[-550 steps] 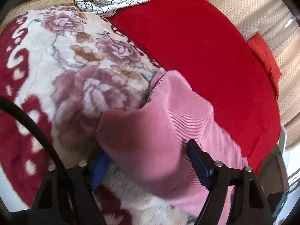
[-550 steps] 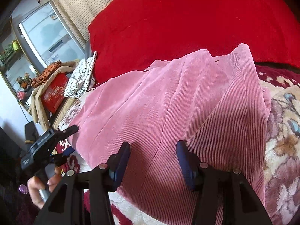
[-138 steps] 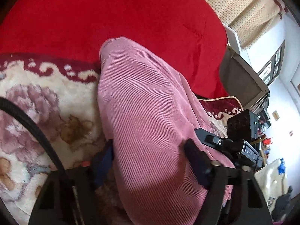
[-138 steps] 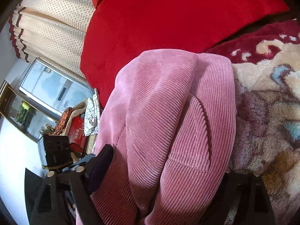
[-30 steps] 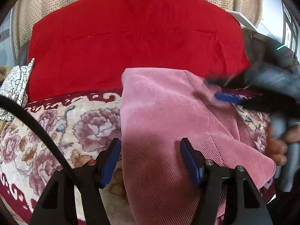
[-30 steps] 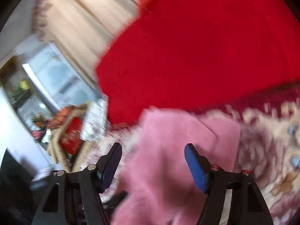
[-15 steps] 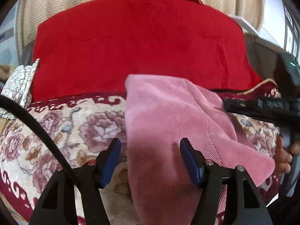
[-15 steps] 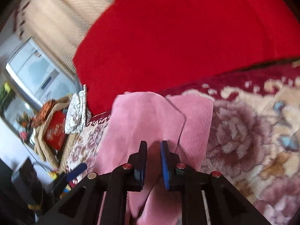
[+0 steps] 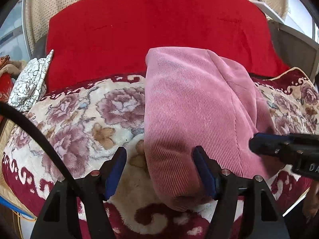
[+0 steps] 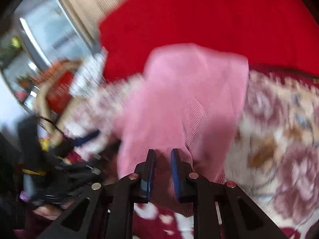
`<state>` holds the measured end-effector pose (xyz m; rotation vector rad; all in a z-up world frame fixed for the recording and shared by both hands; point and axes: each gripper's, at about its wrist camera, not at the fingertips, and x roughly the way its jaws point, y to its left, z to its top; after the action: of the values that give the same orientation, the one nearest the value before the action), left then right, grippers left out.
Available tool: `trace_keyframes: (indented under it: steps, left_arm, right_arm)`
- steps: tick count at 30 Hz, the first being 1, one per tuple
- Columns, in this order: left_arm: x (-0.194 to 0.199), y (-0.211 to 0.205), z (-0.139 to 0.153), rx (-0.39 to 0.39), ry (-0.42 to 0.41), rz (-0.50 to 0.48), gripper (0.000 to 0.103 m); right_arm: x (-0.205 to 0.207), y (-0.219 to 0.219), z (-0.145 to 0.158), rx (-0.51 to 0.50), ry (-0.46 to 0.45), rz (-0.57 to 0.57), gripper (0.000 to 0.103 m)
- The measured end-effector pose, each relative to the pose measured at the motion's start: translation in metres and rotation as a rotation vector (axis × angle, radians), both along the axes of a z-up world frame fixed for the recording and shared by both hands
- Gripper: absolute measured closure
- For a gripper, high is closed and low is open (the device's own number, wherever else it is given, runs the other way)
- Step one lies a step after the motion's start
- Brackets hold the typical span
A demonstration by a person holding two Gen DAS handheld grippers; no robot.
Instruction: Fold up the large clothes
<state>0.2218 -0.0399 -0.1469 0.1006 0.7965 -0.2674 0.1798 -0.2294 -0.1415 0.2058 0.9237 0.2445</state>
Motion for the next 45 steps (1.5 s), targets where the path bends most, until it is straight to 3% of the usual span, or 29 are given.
trace_keyframes:
  steps: [7, 10, 11, 12, 14, 16, 20, 27, 32, 39, 45]
  left_arm:
    - [-0.035, 0.005, 0.024, 0.026, -0.095, 0.042, 0.032]
    - [-0.055, 0.002, 0.044, 0.067, -0.161, 0.054, 0.024]
    - [-0.062, 0.001, 0.052, 0.080, -0.181, 0.061, 0.021]
    - [-0.067, 0.002, 0.059, 0.082, -0.198, 0.066, 0.021]
    - [-0.080, 0.005, 0.078, 0.076, -0.241, 0.079, 0.018]
    - [-0.088, 0.009, 0.091, 0.072, -0.268, 0.088, 0.015]
    - [-0.113, 0.017, 0.122, 0.058, -0.341, 0.116, 0.009]
    - [-0.147, 0.023, 0.160, 0.067, -0.435, 0.135, 0.006]
    - [-0.166, 0.021, 0.175, 0.071, -0.461, 0.126, 0.005]
    - [-0.194, 0.021, 0.194, 0.065, -0.533, 0.125, 0.002]
    - [-0.214, 0.026, 0.212, 0.022, -0.565, 0.121, 0.002]
  right_arm:
    - [-0.028, -0.005, 0.035, 0.021, -0.104, -0.035, 0.083]
    - [-0.049, -0.008, 0.052, 0.018, -0.165, -0.057, 0.083]
    - [-0.056, -0.007, 0.059, 0.012, -0.183, -0.064, 0.076]
    - [-0.064, -0.007, 0.066, 0.002, -0.203, -0.070, 0.054]
    - [-0.075, -0.006, 0.079, -0.003, -0.255, -0.072, 0.020]
    - [-0.091, -0.006, 0.092, -0.020, -0.326, -0.089, 0.020]
    - [-0.116, -0.006, 0.114, -0.053, -0.359, -0.106, 0.020]
    - [-0.152, 0.000, 0.146, -0.110, -0.397, -0.138, 0.020]
    - [-0.171, 0.008, 0.164, -0.152, -0.410, -0.159, 0.020]
    - [-0.194, 0.029, 0.189, -0.310, -0.475, -0.205, 0.020]
    - [-0.203, 0.035, 0.205, -0.385, -0.499, -0.270, 0.020]
